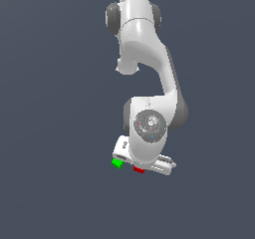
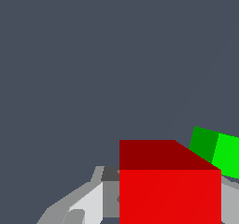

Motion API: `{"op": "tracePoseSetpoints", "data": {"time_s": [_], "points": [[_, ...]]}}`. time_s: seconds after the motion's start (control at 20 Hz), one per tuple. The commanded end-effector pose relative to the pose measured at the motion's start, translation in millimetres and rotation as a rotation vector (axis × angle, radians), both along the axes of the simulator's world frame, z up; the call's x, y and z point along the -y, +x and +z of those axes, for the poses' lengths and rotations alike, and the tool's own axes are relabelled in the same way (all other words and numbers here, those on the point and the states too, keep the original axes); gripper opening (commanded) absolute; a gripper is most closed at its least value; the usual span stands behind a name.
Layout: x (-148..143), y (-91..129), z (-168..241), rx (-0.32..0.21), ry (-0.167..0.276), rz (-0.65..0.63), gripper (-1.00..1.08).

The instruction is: Stack the red cube on top of the green cube.

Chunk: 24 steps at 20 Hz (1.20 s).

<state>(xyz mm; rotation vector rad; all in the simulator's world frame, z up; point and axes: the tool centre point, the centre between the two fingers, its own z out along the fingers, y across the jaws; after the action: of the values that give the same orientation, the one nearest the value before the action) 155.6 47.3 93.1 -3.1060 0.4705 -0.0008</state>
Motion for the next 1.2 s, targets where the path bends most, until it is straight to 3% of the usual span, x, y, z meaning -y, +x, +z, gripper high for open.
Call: {"op": "tracePoseSetpoints", "data": {"time_s": [0.0,0.7,1.15], "points": [[0,0,13,-0.001,0.000,0.000,-1.00],[4,-1,24,0.000,0.000,0.000,-1.00],[35,-14,3,0.000,0.000,0.000,-1.00]]}}
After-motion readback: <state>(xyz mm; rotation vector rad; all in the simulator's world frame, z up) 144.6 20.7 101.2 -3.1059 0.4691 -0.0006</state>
